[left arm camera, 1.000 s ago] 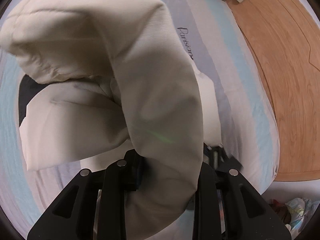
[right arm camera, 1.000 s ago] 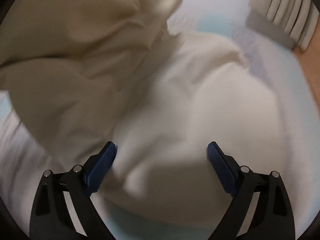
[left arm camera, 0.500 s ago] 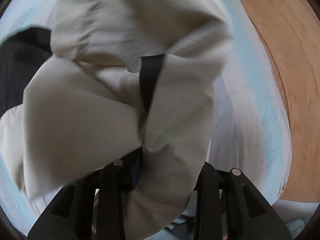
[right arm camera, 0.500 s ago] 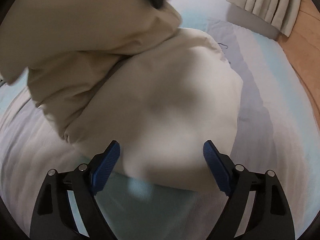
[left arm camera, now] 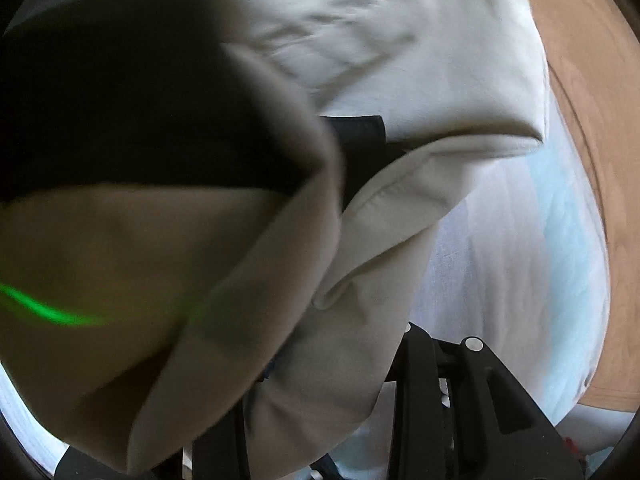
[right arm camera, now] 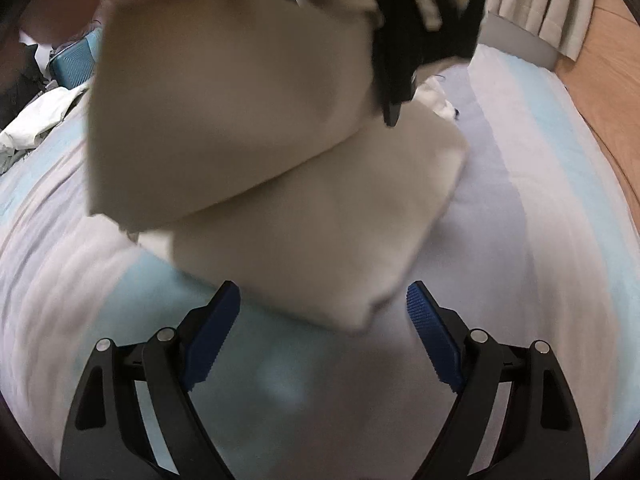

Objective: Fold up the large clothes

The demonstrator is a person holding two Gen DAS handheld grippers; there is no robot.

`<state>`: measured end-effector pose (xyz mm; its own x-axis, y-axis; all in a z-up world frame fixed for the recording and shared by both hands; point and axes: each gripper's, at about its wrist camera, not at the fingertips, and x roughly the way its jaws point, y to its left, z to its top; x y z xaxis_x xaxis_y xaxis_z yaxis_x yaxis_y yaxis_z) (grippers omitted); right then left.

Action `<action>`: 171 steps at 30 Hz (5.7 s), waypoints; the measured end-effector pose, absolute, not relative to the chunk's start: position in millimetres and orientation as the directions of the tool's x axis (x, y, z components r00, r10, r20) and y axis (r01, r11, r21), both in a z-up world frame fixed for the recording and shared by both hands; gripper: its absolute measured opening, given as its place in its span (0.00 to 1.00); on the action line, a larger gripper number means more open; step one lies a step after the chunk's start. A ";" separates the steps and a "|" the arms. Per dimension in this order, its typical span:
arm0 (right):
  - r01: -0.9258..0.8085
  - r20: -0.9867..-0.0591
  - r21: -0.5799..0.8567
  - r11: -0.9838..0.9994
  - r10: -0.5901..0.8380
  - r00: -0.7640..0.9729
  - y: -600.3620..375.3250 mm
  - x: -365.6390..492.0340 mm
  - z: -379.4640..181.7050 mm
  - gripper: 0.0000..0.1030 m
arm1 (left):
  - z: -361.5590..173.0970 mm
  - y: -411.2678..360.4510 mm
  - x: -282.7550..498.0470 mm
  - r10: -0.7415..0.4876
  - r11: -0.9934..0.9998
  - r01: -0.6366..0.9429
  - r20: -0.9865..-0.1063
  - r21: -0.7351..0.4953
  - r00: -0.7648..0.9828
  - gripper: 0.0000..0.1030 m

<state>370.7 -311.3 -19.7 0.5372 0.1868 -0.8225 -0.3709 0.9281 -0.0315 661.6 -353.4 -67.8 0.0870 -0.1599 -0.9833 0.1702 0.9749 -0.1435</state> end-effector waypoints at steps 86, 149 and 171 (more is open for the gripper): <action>0.039 -0.900 0.402 0.915 0.387 0.203 -371.7 562.1 -41.1 0.94 | -121.1 -187.5 731.2 -0.434 0.844 0.355 -0.901 -0.403 0.010 0.95; -0.550 -0.726 0.407 0.729 0.624 0.290 133.3 513.4 124.7 0.27 | 122.4 271.9 527.2 -0.277 0.956 0.238 -0.796 -0.172 0.538 0.38; -0.737 -0.800 0.419 0.530 0.599 -0.025 672.6 516.7 70.2 0.26 | 117.3 887.7 452.4 -0.118 0.928 -0.246 -0.847 -0.280 0.518 0.39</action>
